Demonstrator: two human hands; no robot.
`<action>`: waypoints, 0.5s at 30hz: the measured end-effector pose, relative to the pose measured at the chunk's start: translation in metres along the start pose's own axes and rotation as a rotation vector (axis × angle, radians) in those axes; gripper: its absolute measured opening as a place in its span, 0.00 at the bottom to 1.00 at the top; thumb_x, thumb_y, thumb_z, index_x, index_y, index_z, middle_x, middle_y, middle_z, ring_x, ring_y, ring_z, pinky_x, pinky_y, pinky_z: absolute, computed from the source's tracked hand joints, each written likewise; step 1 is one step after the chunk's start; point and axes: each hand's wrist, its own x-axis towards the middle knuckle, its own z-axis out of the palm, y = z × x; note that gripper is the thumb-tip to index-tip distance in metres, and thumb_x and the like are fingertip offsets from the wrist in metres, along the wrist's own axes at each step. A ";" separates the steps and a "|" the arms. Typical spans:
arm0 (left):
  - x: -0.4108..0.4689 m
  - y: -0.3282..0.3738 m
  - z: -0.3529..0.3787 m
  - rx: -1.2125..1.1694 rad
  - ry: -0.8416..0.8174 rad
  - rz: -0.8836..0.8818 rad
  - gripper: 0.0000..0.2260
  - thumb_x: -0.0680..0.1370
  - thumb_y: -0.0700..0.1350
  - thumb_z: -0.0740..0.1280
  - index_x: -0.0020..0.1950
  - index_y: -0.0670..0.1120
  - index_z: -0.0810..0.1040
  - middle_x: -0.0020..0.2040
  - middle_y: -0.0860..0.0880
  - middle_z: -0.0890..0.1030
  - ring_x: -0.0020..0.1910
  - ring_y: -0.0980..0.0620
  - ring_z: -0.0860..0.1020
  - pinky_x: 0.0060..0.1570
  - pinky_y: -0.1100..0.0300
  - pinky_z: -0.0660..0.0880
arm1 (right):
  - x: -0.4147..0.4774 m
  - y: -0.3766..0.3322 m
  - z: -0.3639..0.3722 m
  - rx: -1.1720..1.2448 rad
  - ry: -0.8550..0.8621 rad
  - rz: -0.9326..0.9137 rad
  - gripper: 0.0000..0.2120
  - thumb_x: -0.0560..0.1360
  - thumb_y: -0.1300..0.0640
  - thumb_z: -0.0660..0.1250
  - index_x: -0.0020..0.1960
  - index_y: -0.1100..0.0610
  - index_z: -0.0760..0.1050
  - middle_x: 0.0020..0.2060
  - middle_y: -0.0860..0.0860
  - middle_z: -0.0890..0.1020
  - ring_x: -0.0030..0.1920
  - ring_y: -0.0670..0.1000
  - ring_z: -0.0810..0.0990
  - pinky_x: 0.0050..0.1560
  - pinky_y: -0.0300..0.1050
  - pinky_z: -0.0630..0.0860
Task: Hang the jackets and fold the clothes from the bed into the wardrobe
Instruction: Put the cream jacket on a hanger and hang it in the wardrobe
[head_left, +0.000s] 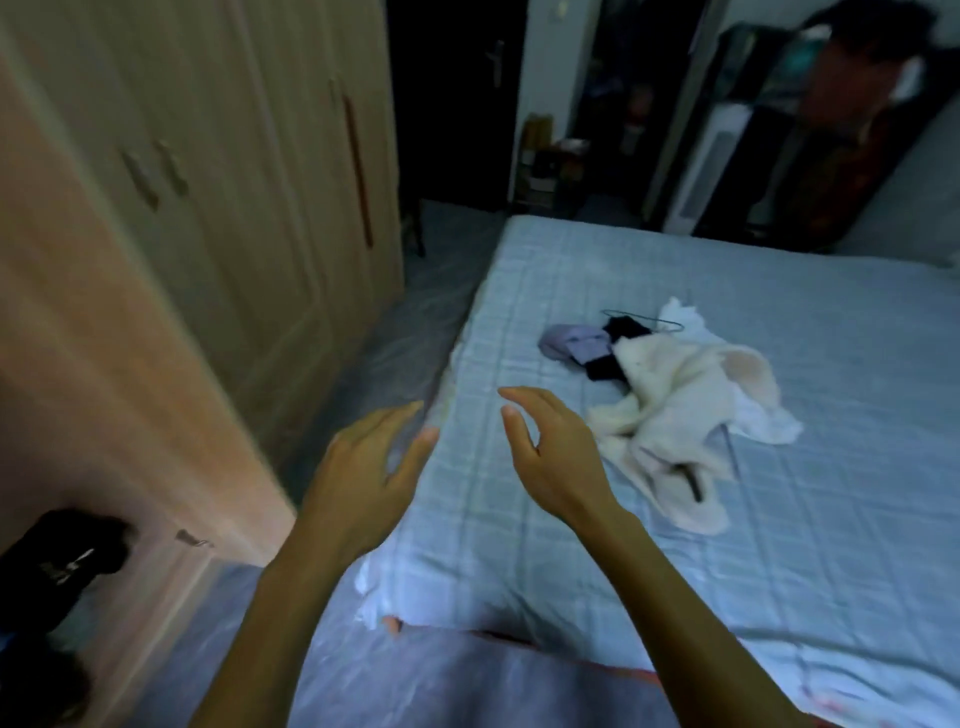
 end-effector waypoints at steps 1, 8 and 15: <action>0.009 0.019 0.022 -0.021 -0.028 0.004 0.29 0.76 0.64 0.52 0.64 0.46 0.77 0.62 0.48 0.79 0.60 0.50 0.76 0.58 0.68 0.64 | -0.005 0.022 -0.018 -0.011 0.008 0.027 0.16 0.79 0.51 0.58 0.59 0.56 0.78 0.56 0.50 0.81 0.56 0.48 0.78 0.57 0.34 0.68; 0.051 0.146 0.172 -0.114 -0.236 0.084 0.28 0.77 0.65 0.53 0.69 0.50 0.72 0.66 0.52 0.75 0.65 0.54 0.72 0.65 0.63 0.63 | -0.047 0.173 -0.152 -0.037 0.150 0.271 0.14 0.79 0.52 0.60 0.59 0.55 0.78 0.56 0.49 0.81 0.56 0.45 0.76 0.55 0.28 0.65; 0.090 0.203 0.244 -0.081 -0.371 0.117 0.25 0.77 0.60 0.55 0.70 0.50 0.71 0.67 0.52 0.74 0.66 0.54 0.70 0.62 0.67 0.61 | -0.062 0.265 -0.203 -0.025 0.187 0.472 0.12 0.80 0.53 0.60 0.61 0.51 0.76 0.58 0.44 0.79 0.58 0.41 0.74 0.58 0.34 0.67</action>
